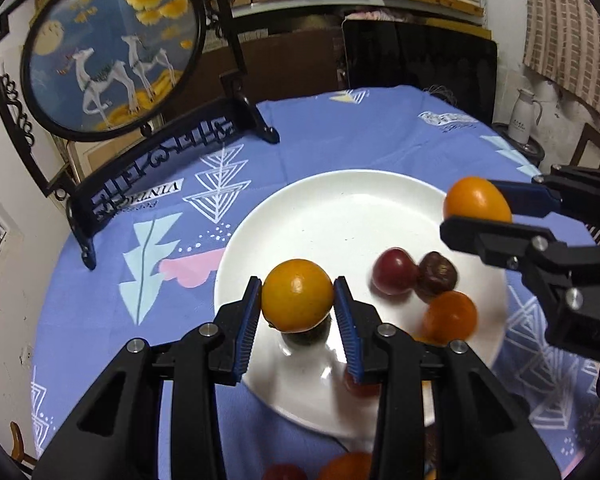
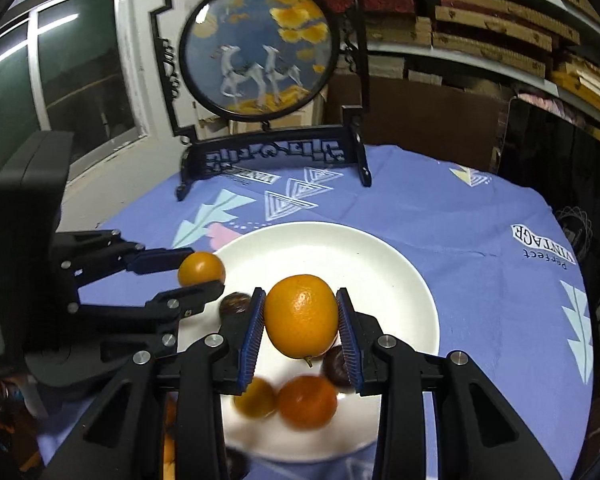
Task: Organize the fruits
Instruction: 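Set both citrus fruits on the plate and open both grippers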
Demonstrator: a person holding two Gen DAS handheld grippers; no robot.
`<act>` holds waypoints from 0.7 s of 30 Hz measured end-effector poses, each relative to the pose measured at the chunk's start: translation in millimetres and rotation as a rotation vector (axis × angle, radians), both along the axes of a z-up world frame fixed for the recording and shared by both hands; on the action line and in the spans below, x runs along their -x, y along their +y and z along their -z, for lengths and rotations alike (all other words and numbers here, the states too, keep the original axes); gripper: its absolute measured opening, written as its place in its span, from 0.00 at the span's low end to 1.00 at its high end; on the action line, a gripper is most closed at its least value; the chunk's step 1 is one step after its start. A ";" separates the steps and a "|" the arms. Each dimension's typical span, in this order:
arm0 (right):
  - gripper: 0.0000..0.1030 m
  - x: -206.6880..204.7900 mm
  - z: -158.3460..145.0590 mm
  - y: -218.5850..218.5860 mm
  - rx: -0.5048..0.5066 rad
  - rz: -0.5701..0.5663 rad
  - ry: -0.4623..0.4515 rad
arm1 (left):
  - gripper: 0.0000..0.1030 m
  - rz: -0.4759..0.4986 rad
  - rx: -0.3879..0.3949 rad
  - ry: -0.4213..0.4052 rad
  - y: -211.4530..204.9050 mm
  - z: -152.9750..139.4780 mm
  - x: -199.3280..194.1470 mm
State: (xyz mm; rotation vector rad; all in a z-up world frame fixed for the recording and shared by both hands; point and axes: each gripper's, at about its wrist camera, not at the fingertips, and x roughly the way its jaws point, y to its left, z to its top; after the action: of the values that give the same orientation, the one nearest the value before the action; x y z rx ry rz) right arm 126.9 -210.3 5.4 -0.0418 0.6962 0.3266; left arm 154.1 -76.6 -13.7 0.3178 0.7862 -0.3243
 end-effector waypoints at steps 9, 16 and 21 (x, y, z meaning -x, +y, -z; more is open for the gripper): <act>0.35 -32.9 13.2 -2.9 -0.005 0.014 0.022 | 0.35 -0.024 0.002 0.019 1.5 16.9 -26.5; 0.35 -42.0 17.8 1.5 -0.001 0.007 0.033 | 0.35 -0.039 -0.007 0.012 0.6 19.9 -32.9; 0.35 -44.4 21.3 2.0 0.001 0.010 0.044 | 0.35 -0.052 -0.011 0.015 -0.2 21.9 -35.8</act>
State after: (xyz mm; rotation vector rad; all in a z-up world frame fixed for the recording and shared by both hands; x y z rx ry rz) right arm 171.3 -208.2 -15.9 -0.0323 0.7402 0.3188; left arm 189.9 -76.7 -35.6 0.3052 0.8099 -0.2736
